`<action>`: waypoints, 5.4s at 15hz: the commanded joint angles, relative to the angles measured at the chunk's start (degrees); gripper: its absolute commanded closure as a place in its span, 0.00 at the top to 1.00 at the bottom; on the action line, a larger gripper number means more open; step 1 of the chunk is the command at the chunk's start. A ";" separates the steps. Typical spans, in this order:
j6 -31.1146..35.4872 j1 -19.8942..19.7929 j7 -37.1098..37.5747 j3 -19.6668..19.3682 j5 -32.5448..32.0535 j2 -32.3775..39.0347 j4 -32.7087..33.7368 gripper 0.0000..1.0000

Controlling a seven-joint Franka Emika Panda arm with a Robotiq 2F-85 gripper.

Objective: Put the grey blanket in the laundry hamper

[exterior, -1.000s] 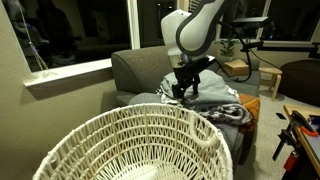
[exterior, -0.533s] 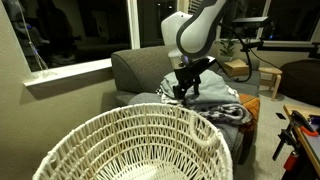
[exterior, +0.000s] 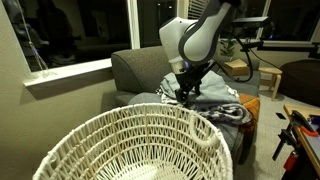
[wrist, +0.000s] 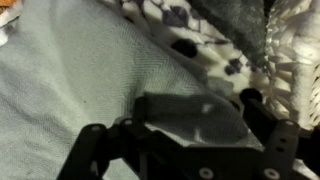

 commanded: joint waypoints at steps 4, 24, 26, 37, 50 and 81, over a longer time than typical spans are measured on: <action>-0.31 2.53 4.07 -2.88 -4.51 0.14 0.24 0.74; -0.28 2.16 6.77 -2.82 -7.17 -14.20 -5.61 0.01; -0.45 1.91 7.02 -2.36 -7.26 -16.67 -6.75 0.01; -1.81 -1.52 8.61 2.66 -9.54 -32.66 -13.93 0.01; -8.33 -7.19 5.30 9.79 -7.73 -40.40 -11.75 0.01; -14.41 -6.91 -15.57 14.81 -1.58 -49.03 -5.77 0.01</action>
